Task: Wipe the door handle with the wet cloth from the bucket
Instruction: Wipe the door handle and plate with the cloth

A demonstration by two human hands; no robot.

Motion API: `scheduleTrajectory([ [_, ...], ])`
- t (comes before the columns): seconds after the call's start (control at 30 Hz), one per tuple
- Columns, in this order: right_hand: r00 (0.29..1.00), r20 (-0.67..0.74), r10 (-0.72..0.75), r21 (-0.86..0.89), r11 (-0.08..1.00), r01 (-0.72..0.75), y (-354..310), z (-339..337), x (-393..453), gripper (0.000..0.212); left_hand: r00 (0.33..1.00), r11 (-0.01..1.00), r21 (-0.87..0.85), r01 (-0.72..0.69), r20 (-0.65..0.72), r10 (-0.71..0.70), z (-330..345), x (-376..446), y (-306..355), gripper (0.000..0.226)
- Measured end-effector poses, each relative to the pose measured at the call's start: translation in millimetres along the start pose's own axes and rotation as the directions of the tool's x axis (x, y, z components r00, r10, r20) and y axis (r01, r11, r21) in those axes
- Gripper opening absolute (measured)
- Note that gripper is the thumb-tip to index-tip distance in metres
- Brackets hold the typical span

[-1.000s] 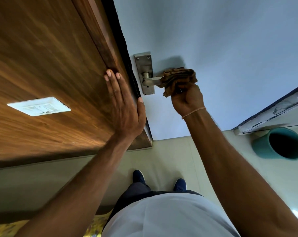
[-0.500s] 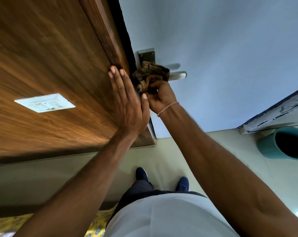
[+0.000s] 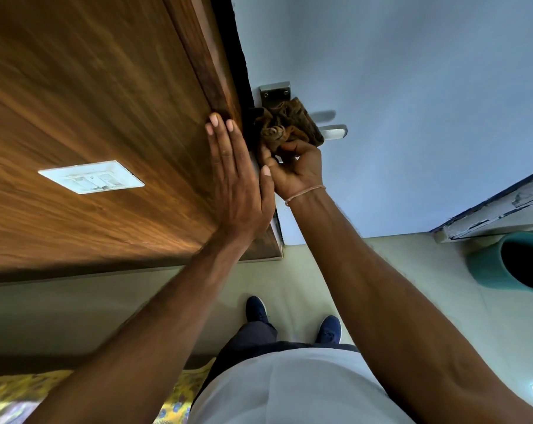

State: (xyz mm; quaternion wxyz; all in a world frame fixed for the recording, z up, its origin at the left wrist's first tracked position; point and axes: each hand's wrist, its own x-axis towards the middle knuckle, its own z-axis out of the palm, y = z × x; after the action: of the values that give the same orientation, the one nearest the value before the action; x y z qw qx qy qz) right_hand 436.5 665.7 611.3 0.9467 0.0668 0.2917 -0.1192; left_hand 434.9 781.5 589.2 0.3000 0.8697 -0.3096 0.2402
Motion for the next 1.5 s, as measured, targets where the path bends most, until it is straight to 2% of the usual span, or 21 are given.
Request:
scheduleTrajectory([
  [0.13,0.999,-0.014,-0.037,-0.066,0.997,0.036,-9,-2,-1,0.054,1.000,1.000,0.003,-0.010,0.011,0.010,-1,0,-3,0.079],
  [0.23,0.985,-0.079,-0.151,-0.189,0.973,0.134,-18,-5,0,0.048,1.000,1.000,-0.005,-0.005,0.002,0.005,-2,0,-2,0.080],
  [0.3,0.960,-0.120,-0.253,-0.219,0.950,0.223,-35,-9,5,0.054,1.000,1.000,-0.011,-0.002,-0.004,0.002,-1,-1,-1,0.080],
  [0.37,0.930,-0.090,-0.355,-0.275,0.907,0.320,-58,-13,4,0.051,1.000,1.000,-0.020,0.005,-0.004,-0.005,-1,-1,0,0.080],
  [0.43,0.895,-0.016,-0.445,-0.421,0.815,0.398,-78,-14,-2,0.051,1.000,1.000,-0.024,0.011,-0.005,-0.011,1,-1,2,0.080],
  [0.53,0.822,0.180,-0.540,-0.670,0.544,0.504,-93,-16,-15,0.042,1.000,0.999,-0.032,0.010,0.003,-0.010,2,0,4,0.082],
  [0.6,0.760,0.343,-0.552,-0.768,0.302,0.565,-104,-21,-19,0.035,1.000,0.999,-0.039,0.005,0.003,-0.005,3,0,4,0.082],
  [0.67,0.686,0.510,-0.519,-0.802,0.003,0.598,-116,-21,-25,0.037,1.000,0.999,-0.048,0.001,0.001,-0.001,3,1,5,0.081],
  [0.77,0.628,0.686,-0.367,-0.713,-0.511,0.480,-128,-7,-36,0.041,1.000,0.998,-0.058,0.005,-0.005,-0.005,4,1,7,0.081],
  [0.8,0.629,0.719,-0.296,-0.640,-0.636,0.431,-127,0,-39,0.041,1.000,0.998,-0.059,0.009,-0.009,-0.010,4,1,7,0.081],
  [0.9,0.614,0.785,-0.082,-0.376,-0.851,0.367,-110,17,-43,0.031,1.000,0.999,-0.049,0.014,-0.006,-0.014,4,1,6,0.081],
  [1.0,0.517,0.850,0.100,-0.128,-0.913,0.387,-78,20,-32,0.026,1.000,0.999,-0.039,0.011,-0.013,-0.011,3,0,6,0.080],
  [1.1,0.357,0.903,0.241,0.085,-0.912,0.401,-53,10,-17,0.024,1.000,0.999,-0.033,0.000,-0.021,-0.001,1,0,5,0.078],
  [1.2,0.194,0.889,0.415,0.319,-0.865,0.387,-63,-1,-2,0.025,1.000,0.999,-0.032,-0.016,-0.009,0.015,1,1,1,0.077],
  [1.27,0.137,0.856,0.498,0.419,-0.824,0.382,-83,-5,3,0.029,1.000,0.999,-0.038,-0.015,-0.013,0.015,1,1,0,0.077],
  [1.37,0.074,0.861,0.503,0.443,-0.813,0.378,-111,-9,2,0.034,1.000,0.999,-0.051,-0.010,-0.018,0.009,1,0,0,0.076],
  [1.5,0.017,0.865,0.501,0.451,-0.792,0.412,-102,-4,-2,0.020,0.999,0.998,-0.055,-0.001,-0.038,-0.001,2,1,5,0.076],
])
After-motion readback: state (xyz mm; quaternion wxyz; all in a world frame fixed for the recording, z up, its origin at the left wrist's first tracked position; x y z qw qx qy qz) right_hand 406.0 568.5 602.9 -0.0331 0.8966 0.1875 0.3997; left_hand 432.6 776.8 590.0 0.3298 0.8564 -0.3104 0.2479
